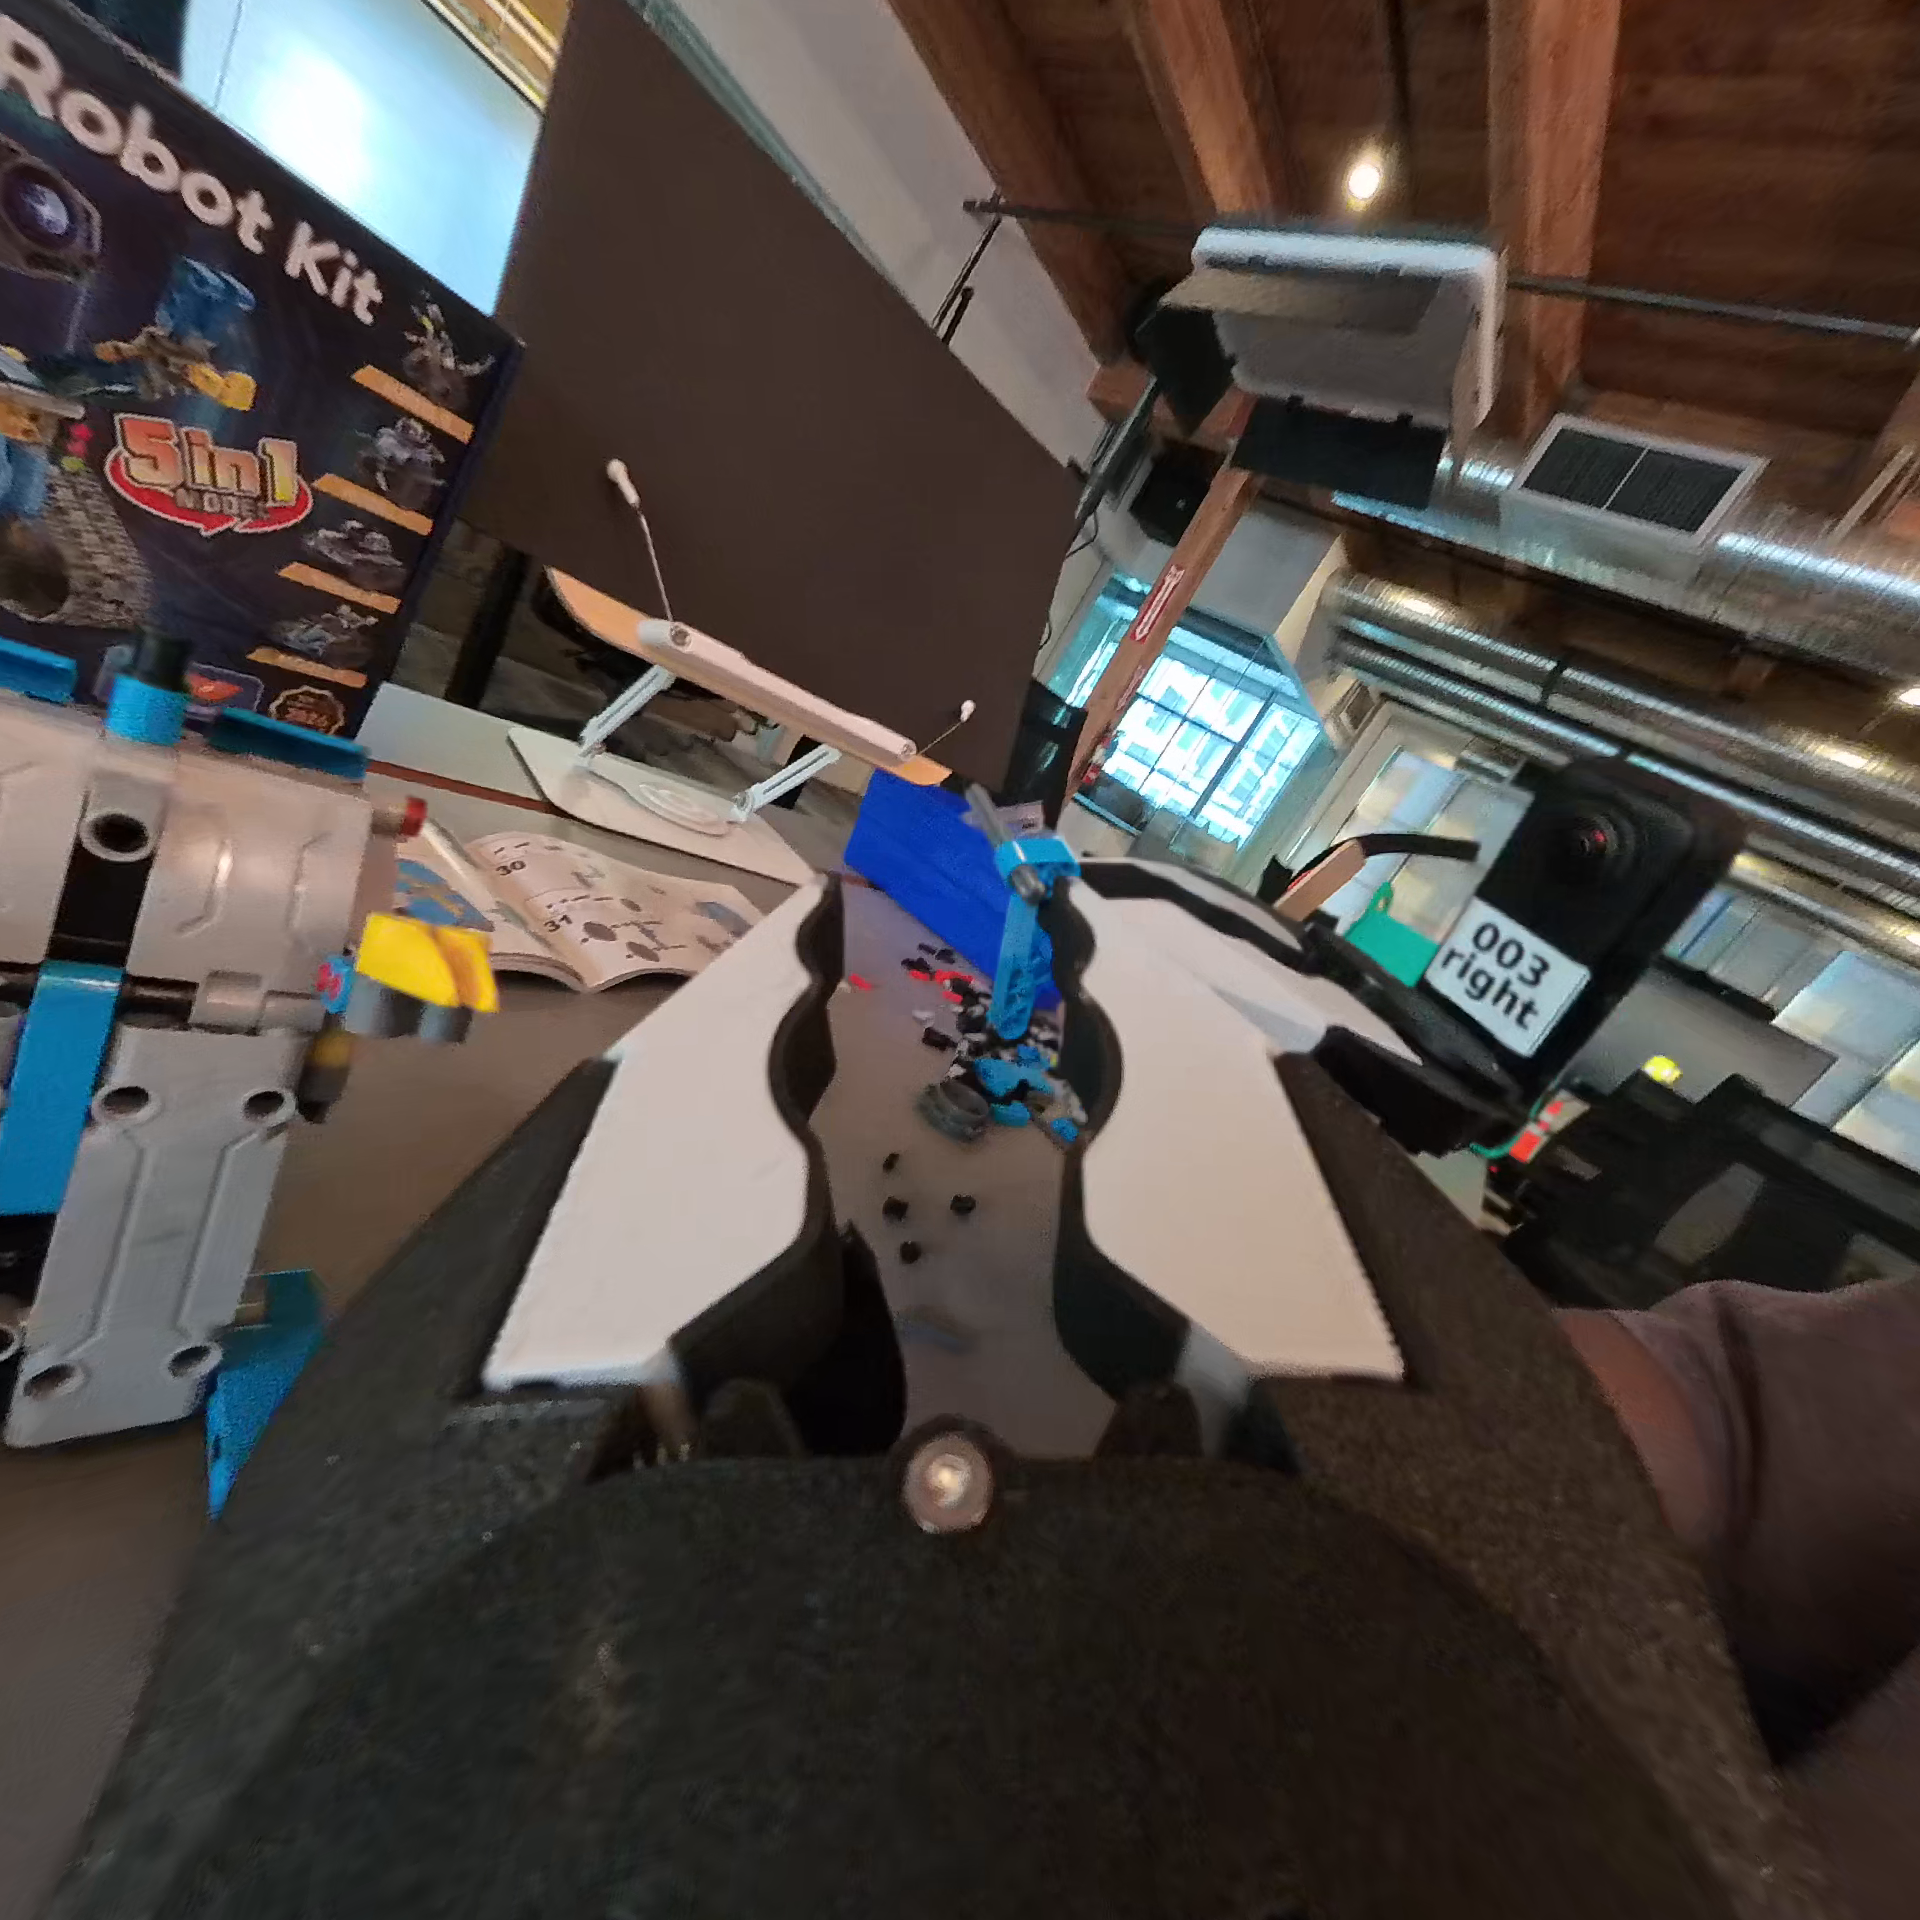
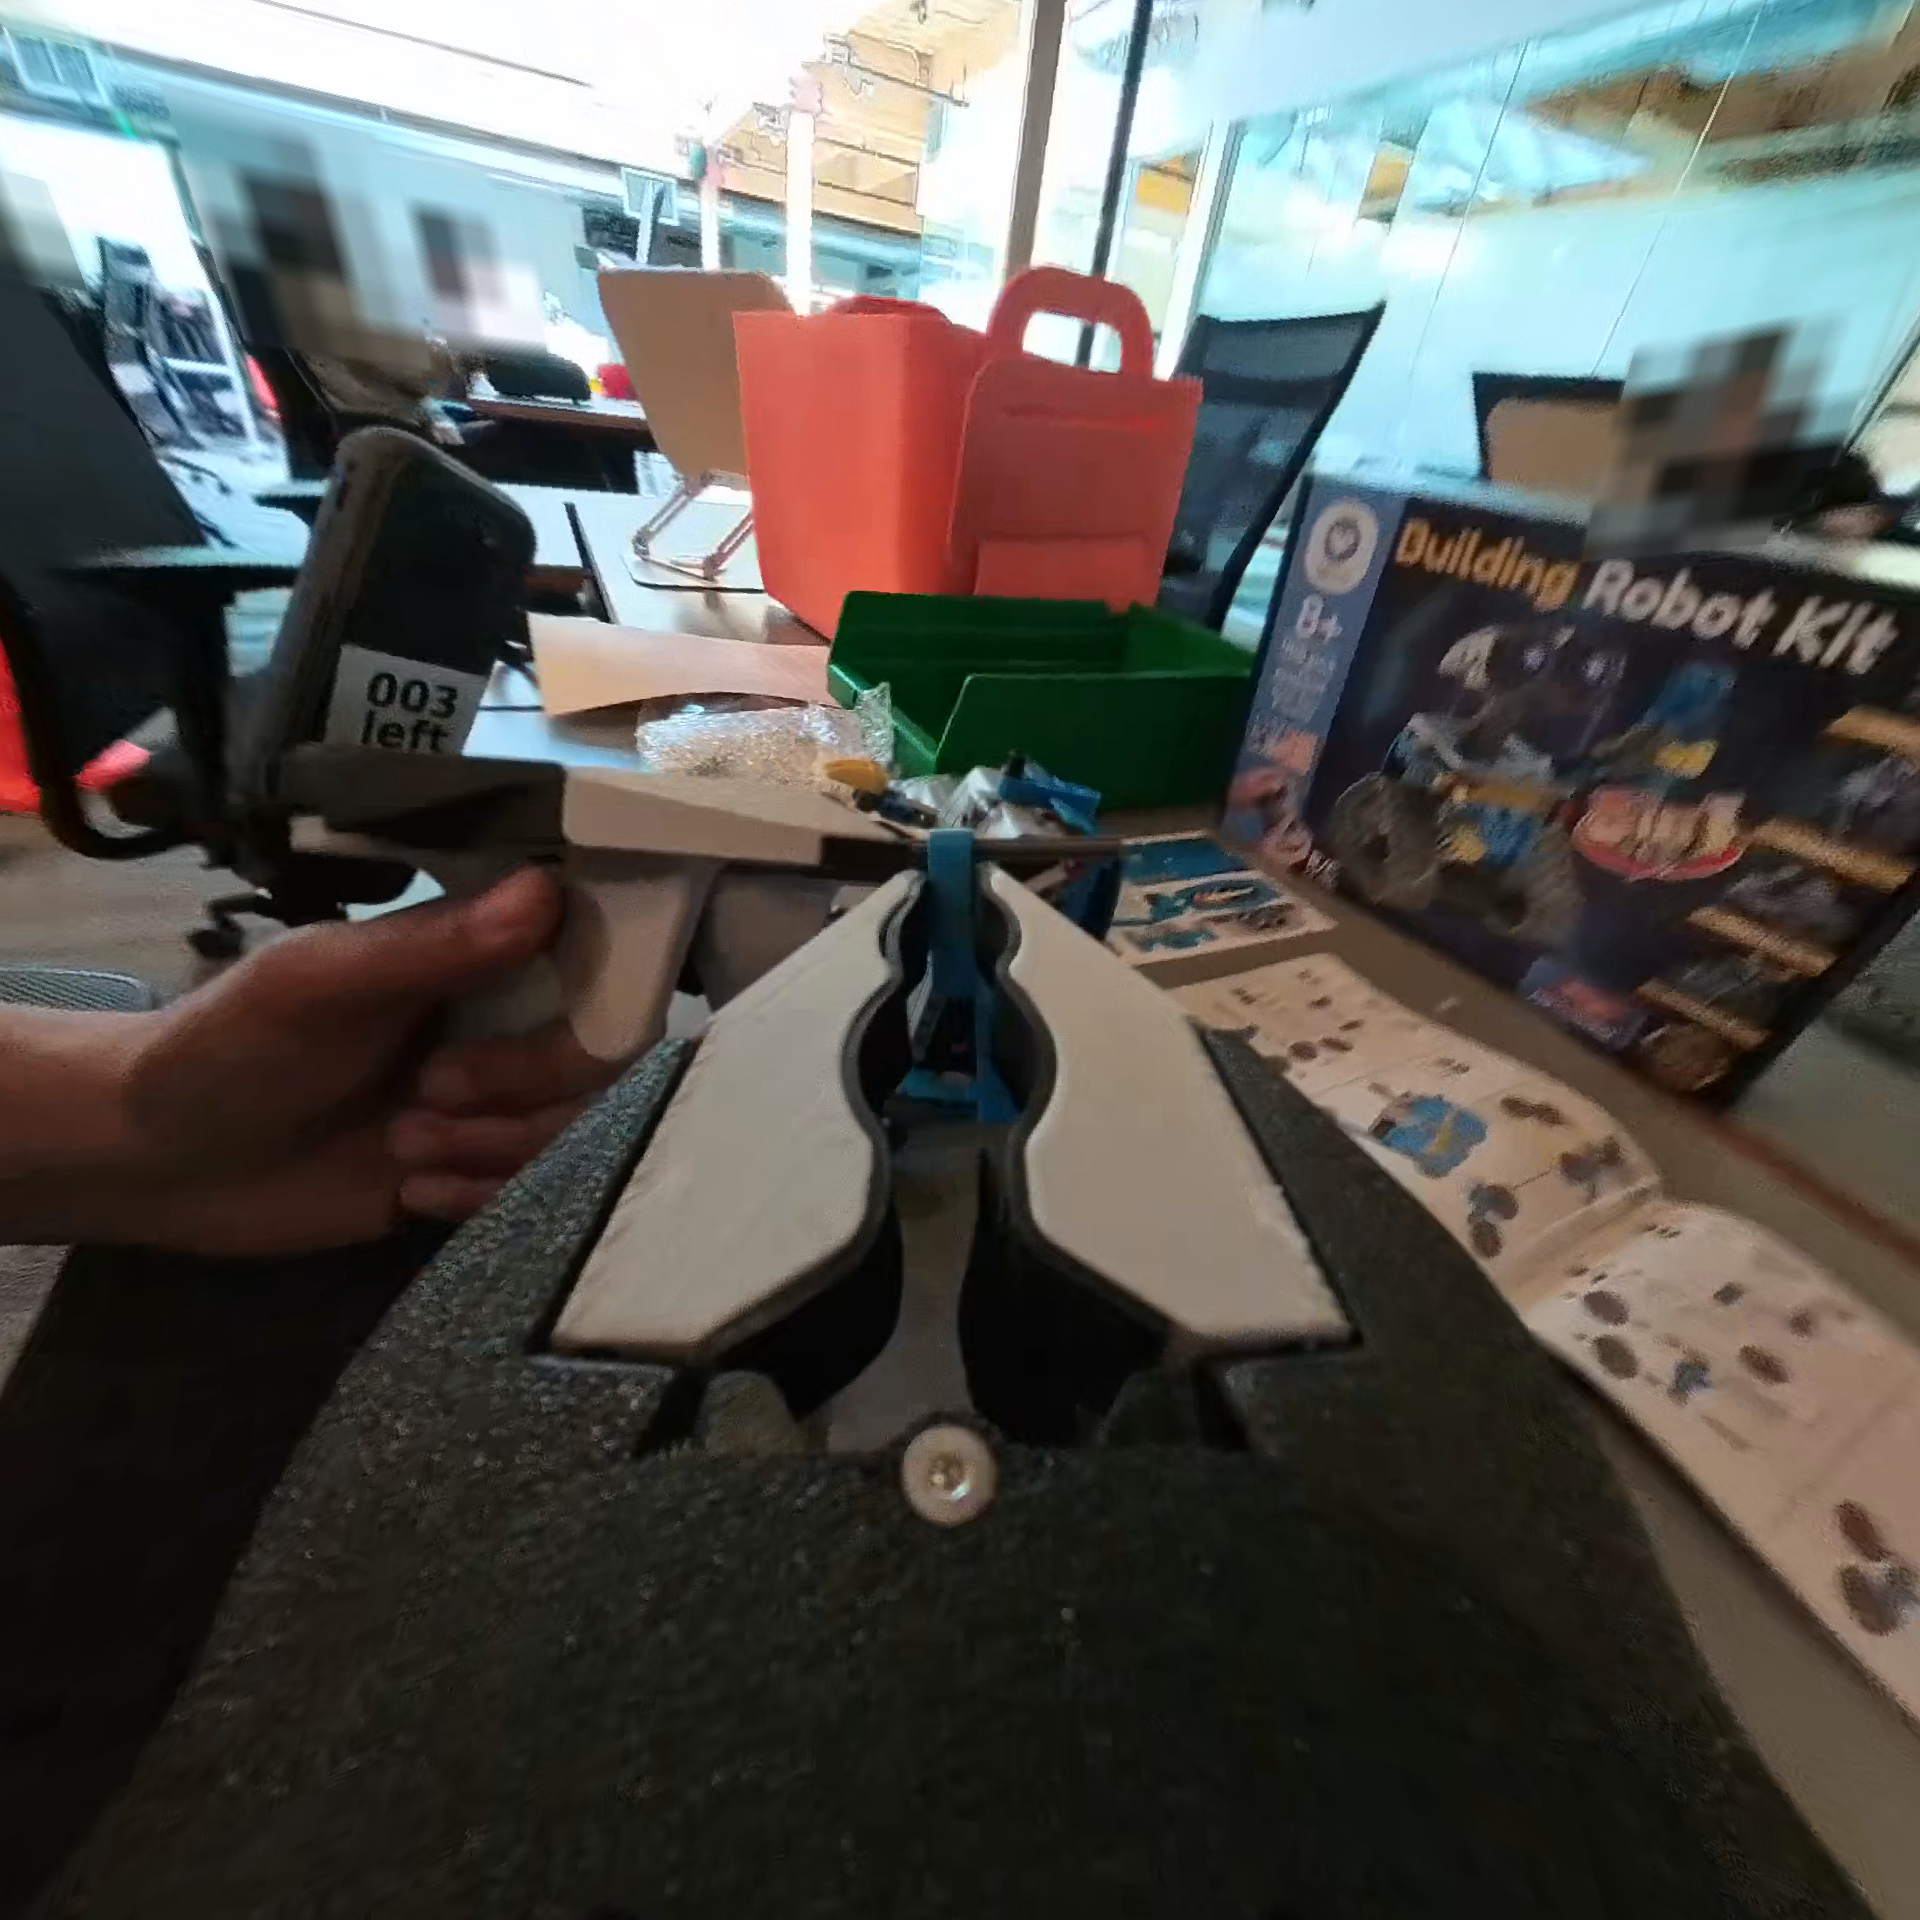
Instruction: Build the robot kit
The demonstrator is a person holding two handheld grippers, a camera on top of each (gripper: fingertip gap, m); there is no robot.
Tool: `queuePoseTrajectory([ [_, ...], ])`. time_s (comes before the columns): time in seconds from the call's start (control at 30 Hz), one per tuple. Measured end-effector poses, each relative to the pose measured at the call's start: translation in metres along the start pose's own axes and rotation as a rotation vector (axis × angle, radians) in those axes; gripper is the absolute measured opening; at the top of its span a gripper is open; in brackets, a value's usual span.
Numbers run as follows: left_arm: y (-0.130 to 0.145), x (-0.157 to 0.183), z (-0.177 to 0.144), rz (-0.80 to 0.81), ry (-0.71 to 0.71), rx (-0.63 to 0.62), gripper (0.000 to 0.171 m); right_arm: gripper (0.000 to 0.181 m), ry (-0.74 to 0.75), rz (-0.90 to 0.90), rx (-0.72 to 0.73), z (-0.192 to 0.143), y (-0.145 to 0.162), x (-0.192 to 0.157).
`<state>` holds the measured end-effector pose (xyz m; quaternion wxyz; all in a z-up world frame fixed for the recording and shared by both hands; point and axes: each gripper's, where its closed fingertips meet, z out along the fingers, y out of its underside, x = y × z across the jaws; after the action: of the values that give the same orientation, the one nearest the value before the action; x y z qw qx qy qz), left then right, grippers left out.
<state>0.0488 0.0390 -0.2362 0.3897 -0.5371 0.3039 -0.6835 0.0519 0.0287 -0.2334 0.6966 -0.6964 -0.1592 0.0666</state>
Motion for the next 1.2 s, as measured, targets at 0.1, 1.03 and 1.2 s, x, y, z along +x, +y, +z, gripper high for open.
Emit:
queuePoseTrajectory([
  [0.1,-0.006,0.006,-0.004,-0.023,0.033,0.034,0.036,0.007,0.036,-0.089,0.001,0.000,-0.002,-0.004],
  [1.03,0.004,0.026,-0.005,-0.054,0.165,-0.020,0.026,0.007,-0.222,0.204,0.057,-0.002,-0.002,-0.015],
  [1.2,0.004,0.033,-0.006,-0.142,0.252,-0.038,0.034,0.007,-0.349,0.332,0.122,-0.010,-0.013,-0.020],
])
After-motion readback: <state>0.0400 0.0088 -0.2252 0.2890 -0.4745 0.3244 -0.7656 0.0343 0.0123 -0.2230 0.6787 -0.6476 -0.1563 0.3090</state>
